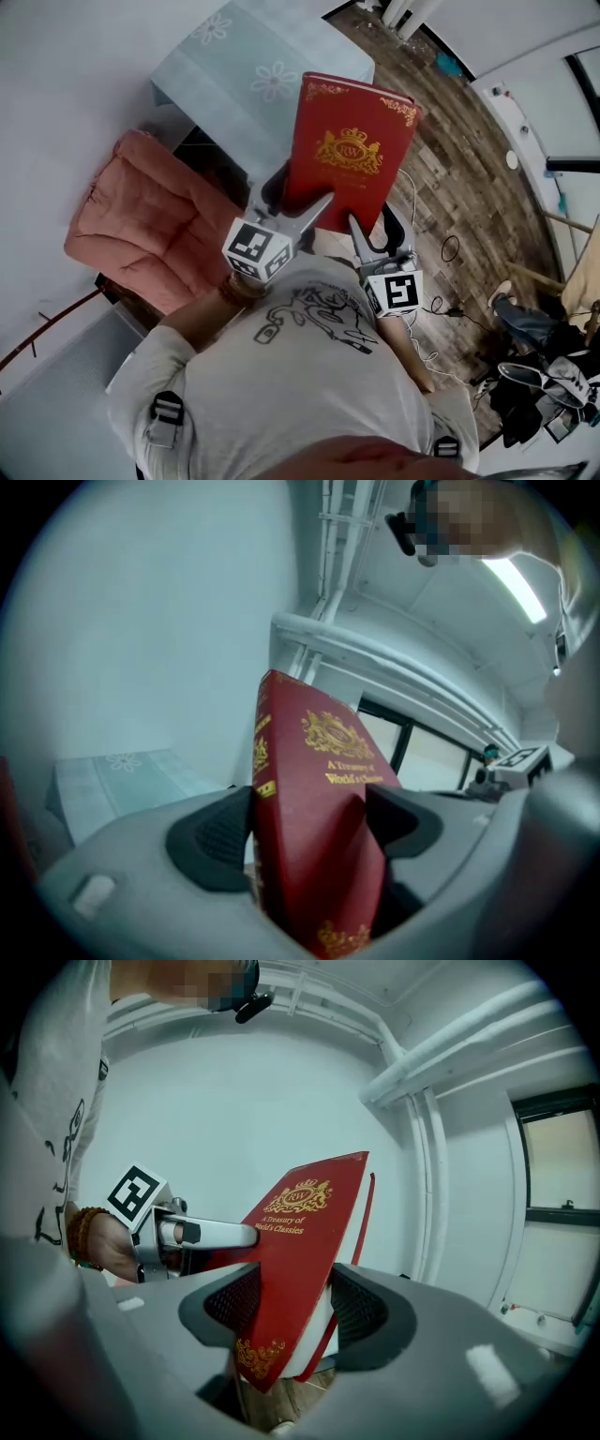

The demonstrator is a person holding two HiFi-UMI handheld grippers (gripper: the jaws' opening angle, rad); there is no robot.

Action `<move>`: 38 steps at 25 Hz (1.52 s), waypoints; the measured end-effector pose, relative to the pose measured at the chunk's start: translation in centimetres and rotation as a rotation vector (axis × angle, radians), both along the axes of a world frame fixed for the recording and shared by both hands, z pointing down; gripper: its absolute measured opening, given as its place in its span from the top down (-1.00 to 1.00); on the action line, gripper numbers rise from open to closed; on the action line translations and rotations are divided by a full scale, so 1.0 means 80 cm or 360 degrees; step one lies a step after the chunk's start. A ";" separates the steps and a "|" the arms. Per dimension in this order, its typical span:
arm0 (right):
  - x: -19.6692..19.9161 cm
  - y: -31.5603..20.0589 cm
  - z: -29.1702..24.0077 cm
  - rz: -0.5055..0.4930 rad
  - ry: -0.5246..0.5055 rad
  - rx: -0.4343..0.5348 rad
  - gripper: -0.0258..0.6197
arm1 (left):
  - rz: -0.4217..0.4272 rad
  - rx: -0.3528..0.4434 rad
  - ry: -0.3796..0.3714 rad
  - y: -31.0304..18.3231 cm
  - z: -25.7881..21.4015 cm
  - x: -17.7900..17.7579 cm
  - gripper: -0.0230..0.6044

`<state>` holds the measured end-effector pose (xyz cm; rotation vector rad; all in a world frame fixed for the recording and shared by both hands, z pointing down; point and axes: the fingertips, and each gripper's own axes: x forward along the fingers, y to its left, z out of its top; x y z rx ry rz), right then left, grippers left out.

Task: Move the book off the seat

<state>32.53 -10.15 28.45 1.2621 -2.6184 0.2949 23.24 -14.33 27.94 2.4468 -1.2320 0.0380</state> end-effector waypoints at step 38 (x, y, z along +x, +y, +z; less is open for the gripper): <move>-0.225 -0.232 0.041 -0.1390 -0.0003 -0.0080 0.17 | -0.1423 -0.0144 0.0079 -0.122 0.048 -0.224 -0.26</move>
